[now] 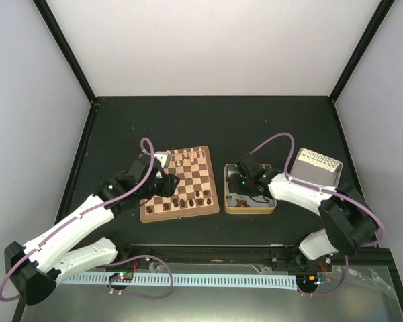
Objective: Set up the chess pieces on the board
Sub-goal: Pick up the chess piece from the storage box.
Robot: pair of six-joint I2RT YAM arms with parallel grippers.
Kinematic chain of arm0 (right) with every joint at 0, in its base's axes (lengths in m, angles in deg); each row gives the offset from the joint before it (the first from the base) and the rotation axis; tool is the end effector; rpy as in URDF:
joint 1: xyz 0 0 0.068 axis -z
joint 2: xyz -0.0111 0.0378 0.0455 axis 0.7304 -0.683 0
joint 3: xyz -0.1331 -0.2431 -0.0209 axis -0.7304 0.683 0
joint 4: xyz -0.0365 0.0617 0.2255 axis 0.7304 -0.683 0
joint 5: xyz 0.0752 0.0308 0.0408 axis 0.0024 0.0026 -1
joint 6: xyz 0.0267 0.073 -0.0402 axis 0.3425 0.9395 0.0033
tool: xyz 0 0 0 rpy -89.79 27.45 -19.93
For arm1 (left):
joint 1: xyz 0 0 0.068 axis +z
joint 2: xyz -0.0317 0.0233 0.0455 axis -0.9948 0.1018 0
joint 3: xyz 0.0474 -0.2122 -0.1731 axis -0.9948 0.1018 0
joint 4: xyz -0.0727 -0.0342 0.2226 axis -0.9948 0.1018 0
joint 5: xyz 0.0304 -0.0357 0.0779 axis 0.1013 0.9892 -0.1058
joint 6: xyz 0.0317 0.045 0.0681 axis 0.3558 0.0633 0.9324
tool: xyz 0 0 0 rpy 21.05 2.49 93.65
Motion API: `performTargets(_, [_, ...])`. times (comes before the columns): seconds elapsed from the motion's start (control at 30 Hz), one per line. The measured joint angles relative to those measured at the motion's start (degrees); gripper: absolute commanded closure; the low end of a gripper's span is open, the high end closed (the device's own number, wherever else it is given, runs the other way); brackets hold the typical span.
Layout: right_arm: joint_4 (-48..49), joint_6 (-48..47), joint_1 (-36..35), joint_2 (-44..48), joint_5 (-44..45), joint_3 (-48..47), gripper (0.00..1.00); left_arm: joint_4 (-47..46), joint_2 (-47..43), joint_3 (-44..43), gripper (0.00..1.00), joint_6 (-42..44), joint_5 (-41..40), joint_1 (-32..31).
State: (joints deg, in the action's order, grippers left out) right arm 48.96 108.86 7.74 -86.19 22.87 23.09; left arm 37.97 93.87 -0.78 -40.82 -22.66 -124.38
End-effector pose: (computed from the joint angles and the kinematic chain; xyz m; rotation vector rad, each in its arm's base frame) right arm 0.2038 0.1664 0.1551 0.1697 2.7127 0.4959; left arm 0.1463 -0.1194 0.2492 0.1847 2.4531 -0.5197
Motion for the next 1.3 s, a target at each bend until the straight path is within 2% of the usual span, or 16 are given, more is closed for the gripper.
performTargets(0.27, [-4.8,-1.5,0.0,-10.5,0.6,-9.7,0.57,-6.5,-4.2,0.5,0.53,0.3,0.0,0.0])
performTargets(0.6, [-10.8,-2.7,0.0,-15.3,7.3,-12.6,0.59,-7.7,-3.9,1.5,0.53,0.4,0.2,0.0])
performTargets(0.8, [-13.0,-4.1,0.0,-15.3,10.1,-12.4,0.75,-7.9,-3.7,1.5,0.53,0.5,0.3,0.0])
performTargets(0.97, [-13.1,-5.3,0.0,-15.3,10.6,-12.2,0.79,-8.0,-3.1,1.5,0.53,0.5,0.5,0.0])
performTargets(1.17, [-12.5,-7.6,0.0,-15.4,10.5,-12.2,0.92,-8.1,-3.1,1.5,0.52,0.5,0.7,0.0])
performTargets(1.3, [-11.3,-9.0,0.0,-14.9,10.7,-11.6,0.95,-8.1,-3.1,1.5,0.51,0.5,0.9,0.0])
